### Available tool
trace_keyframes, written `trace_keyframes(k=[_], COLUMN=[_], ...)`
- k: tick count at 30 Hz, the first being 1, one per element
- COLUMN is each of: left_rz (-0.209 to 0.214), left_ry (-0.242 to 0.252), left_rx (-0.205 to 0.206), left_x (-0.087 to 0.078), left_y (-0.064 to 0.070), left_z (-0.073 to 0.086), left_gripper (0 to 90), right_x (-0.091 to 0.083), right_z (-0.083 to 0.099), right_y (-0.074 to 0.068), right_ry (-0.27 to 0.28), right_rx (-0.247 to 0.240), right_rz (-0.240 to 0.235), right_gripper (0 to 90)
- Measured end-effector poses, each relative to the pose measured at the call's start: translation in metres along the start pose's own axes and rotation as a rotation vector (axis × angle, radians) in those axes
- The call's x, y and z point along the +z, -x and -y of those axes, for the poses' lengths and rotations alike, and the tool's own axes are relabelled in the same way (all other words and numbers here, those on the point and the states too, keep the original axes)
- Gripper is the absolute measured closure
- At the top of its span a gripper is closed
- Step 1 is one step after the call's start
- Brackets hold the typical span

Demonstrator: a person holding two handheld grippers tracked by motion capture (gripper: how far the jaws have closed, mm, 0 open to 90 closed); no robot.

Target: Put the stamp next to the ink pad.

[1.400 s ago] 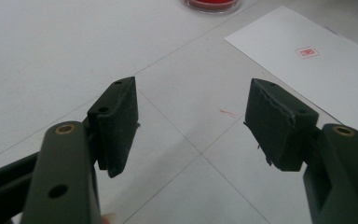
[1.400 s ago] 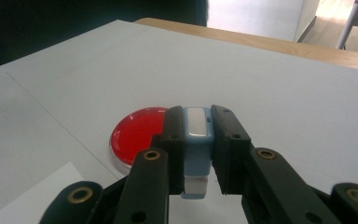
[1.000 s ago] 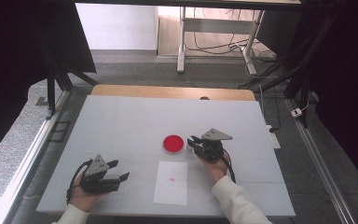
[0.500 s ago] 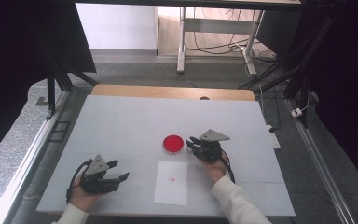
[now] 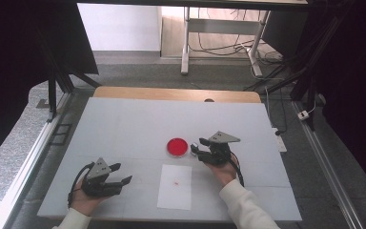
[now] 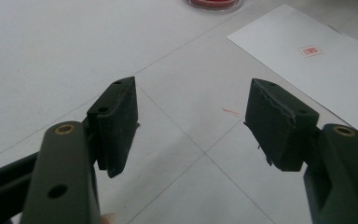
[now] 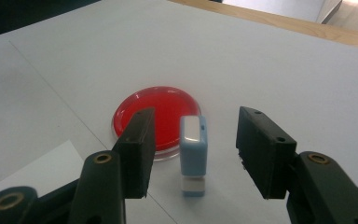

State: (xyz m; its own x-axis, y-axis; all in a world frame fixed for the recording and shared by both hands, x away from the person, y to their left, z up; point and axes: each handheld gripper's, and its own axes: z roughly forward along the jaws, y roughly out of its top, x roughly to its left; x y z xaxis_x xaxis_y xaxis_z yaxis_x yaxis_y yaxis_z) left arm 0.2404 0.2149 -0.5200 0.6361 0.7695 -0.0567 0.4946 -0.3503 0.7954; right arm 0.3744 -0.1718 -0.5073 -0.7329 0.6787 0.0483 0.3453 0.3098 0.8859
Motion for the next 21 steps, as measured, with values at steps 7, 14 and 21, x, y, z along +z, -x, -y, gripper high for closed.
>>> trace_keyframes(k=[7,14,21], left_rz=[0.005,0.002,-0.003], left_ry=[0.007,0.004,0.003], left_rx=[-0.015,-0.011,-0.014], left_x=[-0.002,0.0,-0.001], left_y=[-0.003,-0.004,-0.005], left_z=[0.0,-0.001,0.0], left_gripper=[34.5,34.5,34.4], right_x=[-0.01,-0.025,-0.043], right_z=[0.001,0.002,0.008], right_y=[-0.001,0.003,0.005], right_ry=[-0.013,-0.003,-0.01], right_rx=[-0.036,-0.039,-0.055], right_rz=[-0.023,-0.036,-0.014], right_gripper=[44.8,44.0,43.3])
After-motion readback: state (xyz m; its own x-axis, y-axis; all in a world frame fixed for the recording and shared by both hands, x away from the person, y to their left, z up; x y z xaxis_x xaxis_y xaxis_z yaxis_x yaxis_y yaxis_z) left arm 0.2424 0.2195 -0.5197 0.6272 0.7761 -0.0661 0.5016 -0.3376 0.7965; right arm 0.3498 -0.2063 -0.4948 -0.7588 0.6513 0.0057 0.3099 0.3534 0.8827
